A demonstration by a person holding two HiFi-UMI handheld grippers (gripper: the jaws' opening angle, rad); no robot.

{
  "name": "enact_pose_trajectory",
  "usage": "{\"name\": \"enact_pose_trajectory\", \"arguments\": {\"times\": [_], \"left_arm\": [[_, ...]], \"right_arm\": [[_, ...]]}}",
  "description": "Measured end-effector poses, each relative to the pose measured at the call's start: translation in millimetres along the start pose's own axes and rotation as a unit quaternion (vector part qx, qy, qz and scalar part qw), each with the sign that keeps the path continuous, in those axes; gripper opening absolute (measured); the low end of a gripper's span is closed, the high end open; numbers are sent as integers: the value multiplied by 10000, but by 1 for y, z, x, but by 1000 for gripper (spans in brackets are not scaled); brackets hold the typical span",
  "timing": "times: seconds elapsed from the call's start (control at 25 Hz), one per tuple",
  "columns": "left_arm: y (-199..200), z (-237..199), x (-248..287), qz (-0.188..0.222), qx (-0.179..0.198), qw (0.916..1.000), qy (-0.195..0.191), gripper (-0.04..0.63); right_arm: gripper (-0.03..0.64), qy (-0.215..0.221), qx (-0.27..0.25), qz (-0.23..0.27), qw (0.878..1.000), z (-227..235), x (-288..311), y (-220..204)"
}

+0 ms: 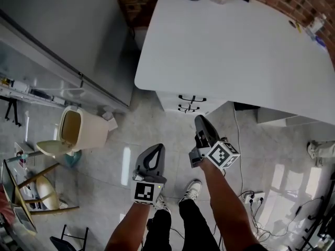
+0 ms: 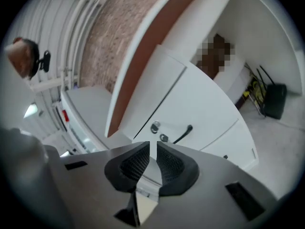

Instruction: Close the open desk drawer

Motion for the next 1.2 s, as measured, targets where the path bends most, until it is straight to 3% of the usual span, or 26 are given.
{"name": "enact_pose_trajectory", "arguments": {"times": [0.16, 0.36, 0.48, 0.6, 0.68, 0.96, 1.2], "left_arm": [[24, 5, -17, 98, -34, 9999, -56, 5], [57, 20, -48, 244, -158, 9992, -268, 5], [63, 25, -80, 78, -110, 9992, -370, 4], [81, 37, -112, 26, -182, 9986, -493, 3], [99, 48, -135, 38, -230, 9979, -607, 3], [169, 62, -179, 226, -49, 9968, -770, 5], [230, 56, -199, 714, 357, 9937, -793, 4]], "right_arm": [[54, 88, -1634, -383, 9858, -59, -39, -4], [43, -177, -2668, -605, 9617, -127, -100, -4], [37, -471, -3360, -579, 9389, -172, -135, -11], [35, -498, -4184, -241, 9066, -228, -163, -19], [35, -550, -4383, -26, 8971, -262, -182, -21], [35, -849, -4543, 259, 8864, -334, -221, 11], [35, -951, -4547, 425, 8845, -375, -240, 37]]}}
Point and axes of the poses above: the fingertips, and each gripper's own axes: x forward along the fingers, z to its right, y out of its top, the point moved 7 cm from there along -x, backward along the fingers, and after that the axes turned 1 degree about x, right-handed, at the moved point
